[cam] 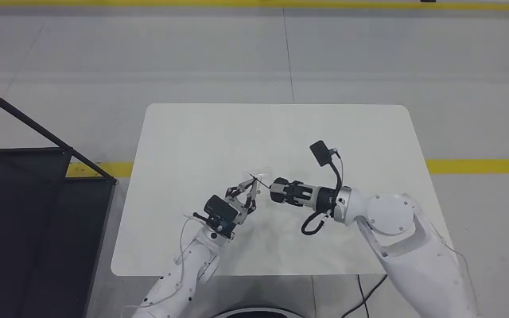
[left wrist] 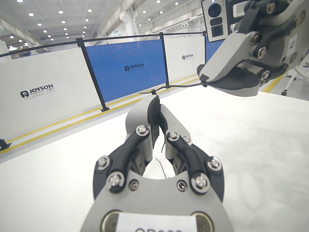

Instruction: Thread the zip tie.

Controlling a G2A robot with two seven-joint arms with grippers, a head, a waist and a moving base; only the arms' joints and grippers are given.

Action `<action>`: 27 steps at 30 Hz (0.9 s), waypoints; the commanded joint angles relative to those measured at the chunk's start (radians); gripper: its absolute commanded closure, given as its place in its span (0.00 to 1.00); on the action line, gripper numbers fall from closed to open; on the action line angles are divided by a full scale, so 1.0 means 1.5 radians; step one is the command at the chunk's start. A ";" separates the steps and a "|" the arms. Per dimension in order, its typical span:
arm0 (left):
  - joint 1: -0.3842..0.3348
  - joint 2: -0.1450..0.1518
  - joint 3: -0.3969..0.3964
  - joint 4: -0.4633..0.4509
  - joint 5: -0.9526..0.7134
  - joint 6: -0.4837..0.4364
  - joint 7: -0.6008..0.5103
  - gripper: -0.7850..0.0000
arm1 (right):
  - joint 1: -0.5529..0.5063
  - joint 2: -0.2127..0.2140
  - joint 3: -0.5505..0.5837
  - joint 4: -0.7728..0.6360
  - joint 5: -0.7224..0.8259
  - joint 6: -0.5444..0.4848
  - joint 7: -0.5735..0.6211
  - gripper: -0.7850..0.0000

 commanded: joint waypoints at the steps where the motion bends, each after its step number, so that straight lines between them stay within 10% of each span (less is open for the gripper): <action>1: -0.001 0.000 0.001 0.001 0.001 0.000 -0.001 1.00 | 0.000 0.000 0.000 0.000 -0.001 -0.001 0.002 1.00; 27: 0.005 -0.002 0.003 -0.008 0.023 -0.015 0.016 1.00 | 0.011 0.000 -0.008 0.002 -0.013 0.052 0.005 1.00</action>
